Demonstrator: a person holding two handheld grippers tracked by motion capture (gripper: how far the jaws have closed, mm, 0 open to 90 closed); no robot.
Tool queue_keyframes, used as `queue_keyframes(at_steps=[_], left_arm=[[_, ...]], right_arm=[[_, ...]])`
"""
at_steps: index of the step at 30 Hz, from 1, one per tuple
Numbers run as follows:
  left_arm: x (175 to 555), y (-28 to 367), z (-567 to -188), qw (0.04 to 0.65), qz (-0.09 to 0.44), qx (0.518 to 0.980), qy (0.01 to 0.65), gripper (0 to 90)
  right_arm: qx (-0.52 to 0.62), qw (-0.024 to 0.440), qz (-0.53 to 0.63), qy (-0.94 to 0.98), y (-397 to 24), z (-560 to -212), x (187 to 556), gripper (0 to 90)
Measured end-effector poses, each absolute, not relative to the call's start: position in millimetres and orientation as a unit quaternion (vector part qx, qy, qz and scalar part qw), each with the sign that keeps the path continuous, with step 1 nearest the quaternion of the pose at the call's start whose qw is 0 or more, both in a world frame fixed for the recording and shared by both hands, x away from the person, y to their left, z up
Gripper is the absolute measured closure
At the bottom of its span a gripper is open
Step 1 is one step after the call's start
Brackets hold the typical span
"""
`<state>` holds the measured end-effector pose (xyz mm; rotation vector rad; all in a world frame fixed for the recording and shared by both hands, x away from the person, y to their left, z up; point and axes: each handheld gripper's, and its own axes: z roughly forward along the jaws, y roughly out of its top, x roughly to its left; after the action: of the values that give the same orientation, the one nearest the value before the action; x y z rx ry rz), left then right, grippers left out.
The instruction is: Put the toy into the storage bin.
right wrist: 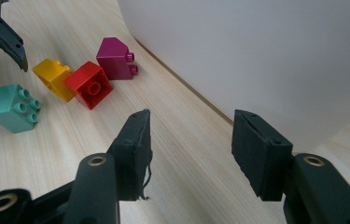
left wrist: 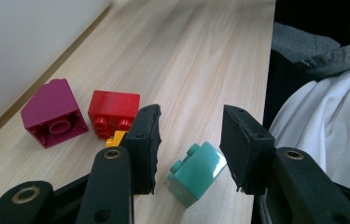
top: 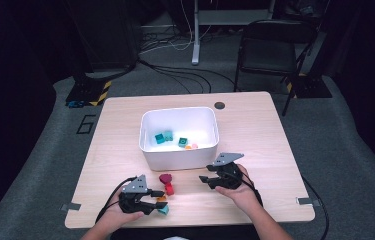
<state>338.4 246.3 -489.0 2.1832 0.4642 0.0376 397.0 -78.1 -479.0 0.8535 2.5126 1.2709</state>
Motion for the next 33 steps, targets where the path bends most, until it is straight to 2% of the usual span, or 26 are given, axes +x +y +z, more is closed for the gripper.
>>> queue_keyframes(at_steps=[20,28,33], left_arm=[[339,244,-501,0.420,-0.008,0.892,0.167,55.6],[339,245,-505,0.408,-0.013,0.899,0.160,50.5],[341,247,-506,0.407,-0.009,0.900,0.158,53.2]], right_arm=[[0.280,0.094,0.427,0.855,-75,-482,400,46.9],[0.284,0.090,0.428,0.853,-76,-482,400,46.9],[0.280,0.090,0.427,0.855,-75,-483,400,46.9]])
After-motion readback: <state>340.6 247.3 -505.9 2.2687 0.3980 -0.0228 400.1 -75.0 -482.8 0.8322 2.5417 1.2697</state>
